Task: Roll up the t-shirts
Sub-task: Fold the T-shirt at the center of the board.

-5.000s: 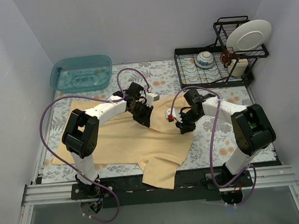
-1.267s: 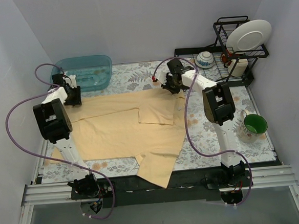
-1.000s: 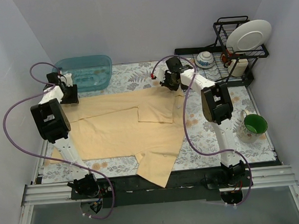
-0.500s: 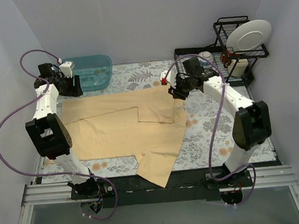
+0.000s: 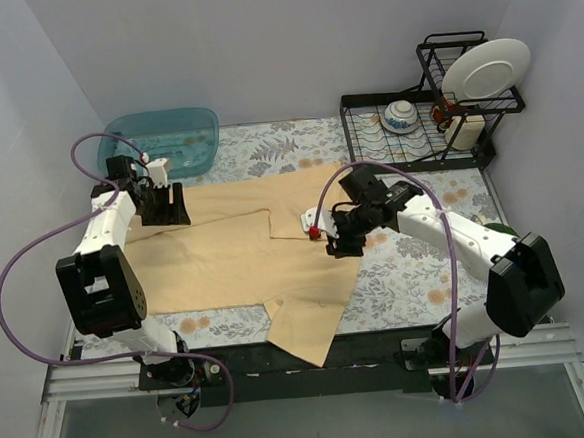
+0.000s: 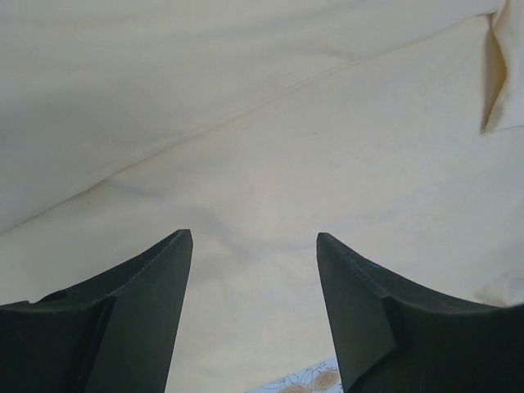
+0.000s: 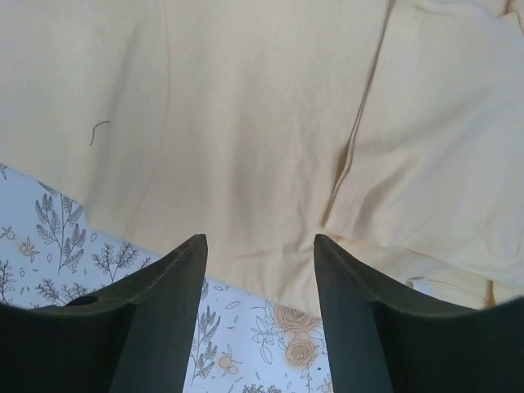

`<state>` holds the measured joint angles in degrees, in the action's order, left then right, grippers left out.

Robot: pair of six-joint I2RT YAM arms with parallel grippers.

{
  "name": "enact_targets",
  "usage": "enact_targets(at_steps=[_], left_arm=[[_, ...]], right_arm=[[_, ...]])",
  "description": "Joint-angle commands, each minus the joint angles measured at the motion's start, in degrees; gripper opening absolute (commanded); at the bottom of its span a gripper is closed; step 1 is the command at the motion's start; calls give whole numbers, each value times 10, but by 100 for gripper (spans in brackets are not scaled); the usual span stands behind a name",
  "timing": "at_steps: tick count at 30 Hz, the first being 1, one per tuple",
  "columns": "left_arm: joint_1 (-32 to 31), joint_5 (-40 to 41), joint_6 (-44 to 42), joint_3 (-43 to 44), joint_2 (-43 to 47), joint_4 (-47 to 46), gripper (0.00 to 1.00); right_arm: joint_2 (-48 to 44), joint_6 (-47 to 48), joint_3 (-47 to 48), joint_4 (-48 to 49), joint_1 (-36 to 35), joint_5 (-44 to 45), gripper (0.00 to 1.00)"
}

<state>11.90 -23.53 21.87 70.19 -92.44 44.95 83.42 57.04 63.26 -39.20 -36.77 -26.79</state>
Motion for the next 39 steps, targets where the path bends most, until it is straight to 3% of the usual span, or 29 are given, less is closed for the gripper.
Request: enact_targets(at_steps=[1,4,5,8,17,28,39], left_arm=[[-22,28,51,-13,73,-34,64],[-27,33,77,-25,96,-36,69],[-27,31,84,-24,99,-30,76],[-24,12,106,-33,141,-10,82],[-12,75,85,-91,232,4,84],[6,68,90,-134,265,-14,84],[5,51,93,-150,260,-19,84]], right_arm=[[-40,12,-2,-49,-79,46,63],[-46,19,-11,-92,-173,56,61],[-44,25,-16,-102,-214,57,59],[-35,21,-31,-98,-269,57,57],[-43,32,-156,68,-376,82,48],[-51,47,-212,127,-451,33,37],[-14,10,-213,189,-484,35,40]])
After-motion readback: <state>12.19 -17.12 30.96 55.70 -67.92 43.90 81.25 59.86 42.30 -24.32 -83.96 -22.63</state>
